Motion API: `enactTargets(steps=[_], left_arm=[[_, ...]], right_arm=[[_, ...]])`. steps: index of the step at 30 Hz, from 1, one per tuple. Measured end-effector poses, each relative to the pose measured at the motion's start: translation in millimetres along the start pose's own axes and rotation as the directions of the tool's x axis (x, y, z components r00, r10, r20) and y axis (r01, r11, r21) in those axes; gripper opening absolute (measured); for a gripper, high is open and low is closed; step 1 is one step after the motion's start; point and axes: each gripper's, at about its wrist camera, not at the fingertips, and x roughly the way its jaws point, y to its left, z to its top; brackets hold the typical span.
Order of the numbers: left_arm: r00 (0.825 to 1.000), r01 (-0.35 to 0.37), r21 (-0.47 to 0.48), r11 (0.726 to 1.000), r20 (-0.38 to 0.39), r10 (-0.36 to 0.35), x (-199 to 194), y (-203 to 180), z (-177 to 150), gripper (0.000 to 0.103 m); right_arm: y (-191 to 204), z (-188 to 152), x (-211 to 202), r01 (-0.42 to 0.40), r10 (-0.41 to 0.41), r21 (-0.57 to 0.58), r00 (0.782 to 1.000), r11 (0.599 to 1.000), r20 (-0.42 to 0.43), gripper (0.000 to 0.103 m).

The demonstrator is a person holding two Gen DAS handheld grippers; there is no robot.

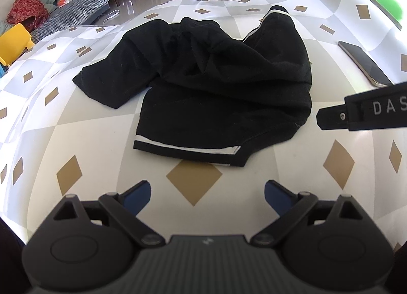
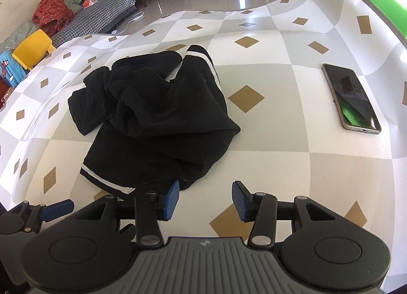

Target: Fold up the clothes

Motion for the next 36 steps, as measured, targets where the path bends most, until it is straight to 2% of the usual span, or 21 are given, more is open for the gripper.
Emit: enactTargets(steps=[6, 36], left_arm=[[1.0, 0.015, 0.007, 1.0, -0.024, -0.015, 1.4, -5.4, -5.2, 0.099], [0.999, 0.043, 0.052, 0.998, -0.018, -0.042, -4.2, -22.2, -12.3, 0.103]], right_arm=[[-6.2, -6.9, 0.1, 0.022, -0.021, 0.026, 0.999, 0.999, -0.027, 0.045], [-24.7, -26.0, 0.8, 0.111, -0.101, 0.101, 0.99, 0.989, -0.095, 0.045]])
